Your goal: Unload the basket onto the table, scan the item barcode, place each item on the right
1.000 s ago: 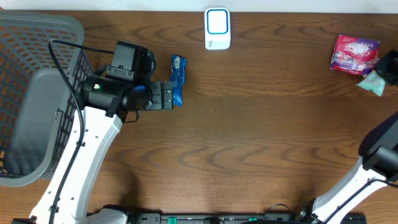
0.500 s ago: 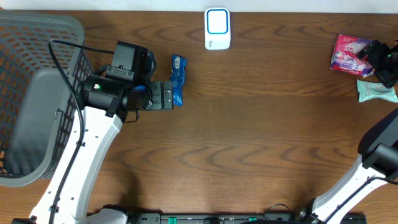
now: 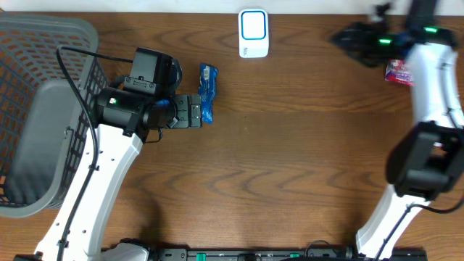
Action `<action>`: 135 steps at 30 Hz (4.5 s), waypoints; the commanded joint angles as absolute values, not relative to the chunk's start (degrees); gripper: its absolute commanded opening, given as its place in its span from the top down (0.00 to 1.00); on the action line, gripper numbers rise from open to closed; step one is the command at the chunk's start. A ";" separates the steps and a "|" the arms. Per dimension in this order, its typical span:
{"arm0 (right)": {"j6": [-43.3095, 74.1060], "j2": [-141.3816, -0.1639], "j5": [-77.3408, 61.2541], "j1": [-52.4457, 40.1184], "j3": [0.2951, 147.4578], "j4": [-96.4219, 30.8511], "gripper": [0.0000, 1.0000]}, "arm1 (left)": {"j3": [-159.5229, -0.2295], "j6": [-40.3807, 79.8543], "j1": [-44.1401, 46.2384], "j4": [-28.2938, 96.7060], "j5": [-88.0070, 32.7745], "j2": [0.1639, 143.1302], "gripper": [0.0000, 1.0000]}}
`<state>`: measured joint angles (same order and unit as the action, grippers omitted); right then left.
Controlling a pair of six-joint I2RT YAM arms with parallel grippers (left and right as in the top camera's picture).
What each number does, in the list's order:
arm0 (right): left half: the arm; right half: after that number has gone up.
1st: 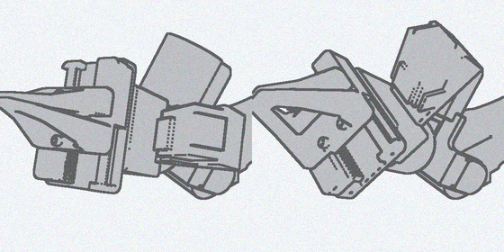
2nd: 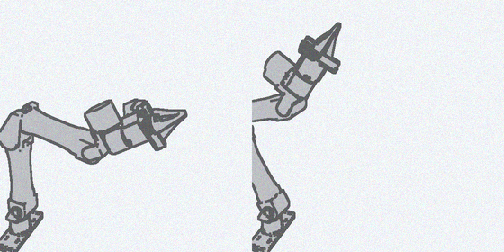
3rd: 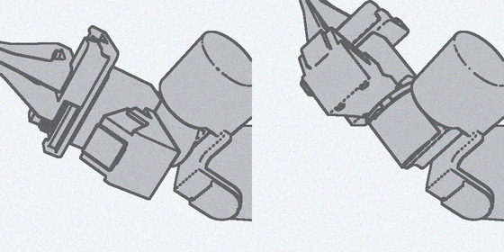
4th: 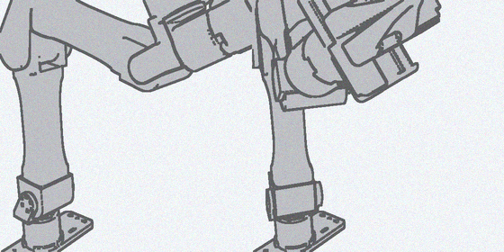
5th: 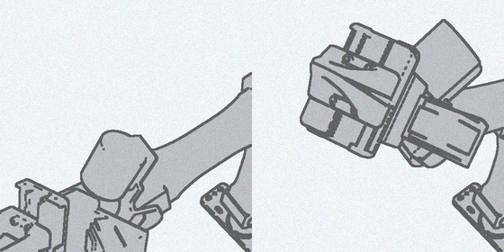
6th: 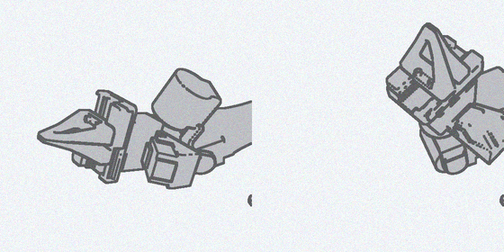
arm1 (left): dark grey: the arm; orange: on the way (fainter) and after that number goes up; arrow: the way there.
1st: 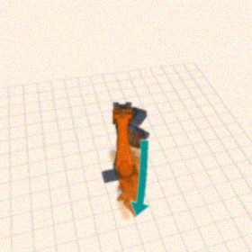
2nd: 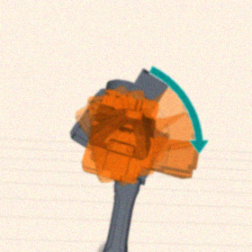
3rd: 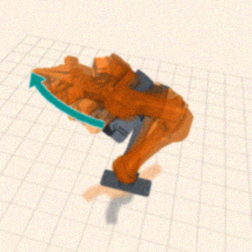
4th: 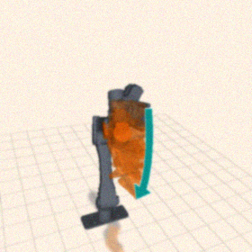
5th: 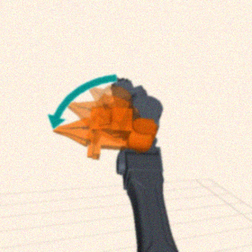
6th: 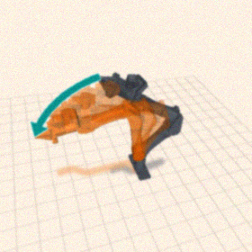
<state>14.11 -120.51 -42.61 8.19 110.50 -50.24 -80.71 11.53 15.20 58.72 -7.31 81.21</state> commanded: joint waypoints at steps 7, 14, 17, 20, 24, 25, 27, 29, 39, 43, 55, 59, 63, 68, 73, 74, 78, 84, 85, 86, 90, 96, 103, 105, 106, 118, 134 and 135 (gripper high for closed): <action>21.47 -124.77 -24.40 -14.76 109.89 -43.40 0.25 | -80.86 10.72 15.00 58.94 -6.76 81.25 0.02; 31.27 -130.69 -22.59 -24.40 109.89 -36.62 0.33 | -80.86 10.72 15.00 58.94 -6.76 81.25 0.02; 34.06 -133.47 -22.65 -27.22 109.89 -35.66 0.35 | -80.86 10.72 15.00 58.94 -6.76 81.25 0.02; 34.06 -135.50 -22.68 -29.54 109.89 -35.53 0.35 | -80.86 10.72 15.00 58.94 -6.76 81.25 0.02; 34.28 -137.75 -22.81 -32.62 109.89 -35.46 0.35 | -80.86 10.72 15.00 58.94 -6.76 81.25 0.02; 34.28 -137.88 -22.81 -33.21 109.89 -35.48 0.35 | -80.86 10.72 15.00 58.94 -6.76 81.25 0.02; 34.28 -138.56 -22.79 -34.39 109.89 -35.55 0.34 | -80.86 10.72 15.00 58.94 -6.76 81.25 0.02; 34.26 -138.91 -22.50 -35.51 109.89 -35.68 0.34 | -80.86 10.72 15.00 58.94 -6.76 81.25 0.02; 34.26 -139.04 -12.21 -37.85 109.89 -38.89 0.82 | -80.84 10.72 15.00 58.94 -6.76 81.25 0.02; 34.24 -139.04 -10.85 -36.71 109.89 -41.19 0.99 | -80.86 10.72 15.00 58.94 -6.76 81.25 0.02; 21.04 -133.21 -11.25 -31.68 109.93 -69.32 0.99 | -80.86 10.72 15.00 58.94 -6.76 81.25 0.02; 18.26 -129.60 -11.20 -31.70 109.91 -74.83 0.99 | -80.86 10.72 15.00 58.94 -6.76 81.25 0.02; 18.17 -123.92 -9.61 -31.68 109.93 -75.33 0.99 | -80.86 10.72 15.00 58.94 -6.76 81.25 0.02; 19.18 -115.13 -3.86 -31.68 109.93 -75.48 0.99 | -80.86 10.72 15.00 58.94 -6.76 81.25 0.02; 19.46 -105.80 -1.61 -31.70 109.91 -75.55 0.99 | -80.86 10.72 15.00 58.94 -6.76 81.25 0.02; 19.44 -104.42 -1.61 -31.73 109.91 -75.64 0.99 | -80.84 10.72 15.00 58.94 -6.76 81.25 0.02; 19.46 -99.53 -2.76 -32.36 109.91 -77.34 0.99 | -80.86 10.72 15.00 58.94 -6.76 81.25 0.02; 19.22 -98.59 -15.62 -32.42 109.91 -82.21 0.98 | -80.86 10.72 15.00 58.94 -6.76 81.25 0.02; 19.22 -98.59 -18.52 -32.34 109.91 -82.81 0.98 | -80.84 10.72 15.00 58.94 -6.76 81.25 0.02; 19.22 -98.59 -21.82 -32.27 109.91 -83.15 0.98 | -80.84 10.72 15.00 58.94 -6.76 81.25 0.02; 19.22 -98.56 -35.46 -31.57 109.91 -82.98 0.99 | -80.86 10.72 15.00 58.94 -6.76 81.25 0.02; 29.58 -98.56 -47.75 -27.18 109.91 -84.95 0.98 | -80.86 10.72 15.00 58.94 -6.76 81.25 0.02; 41.89 -98.59 -45.23 -21.06 109.89 -86.46 0.99 | -80.84 10.72 15.00 58.94 -6.76 81.25 0.02; 43.81 -98.70 -40.45 -19.40 109.73 -84.73 0.99 | -80.86 10.72 15.00 58.94 -6.76 81.25 0.02; 45.56 -98.91 -37.54 -18.61 109.54 -84.58 0.98 | -80.86 10.72 15.00 58.94 -6.76 81.25 0.02; 47.48 -100.51 -49.47 -18.20 90.04 -77.69 0.96 | -80.86 10.72 15.00 58.94 -6.76 81.25 0.02; 44.77 -100.51 -45.39 0.60 83.42 -66.35 0.45 | -80.86 10.72 15.00 58.94 -6.76 81.25 0.02; 44.34 -100.51 -43.18 0.80 83.50 -66.32 0.45 | -80.86 10.72 15.00 58.94 -6.76 81.25 0.02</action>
<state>46.87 -100.88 -50.30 -0.45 83.50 -66.35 -80.71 11.53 15.20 58.74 -7.31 81.21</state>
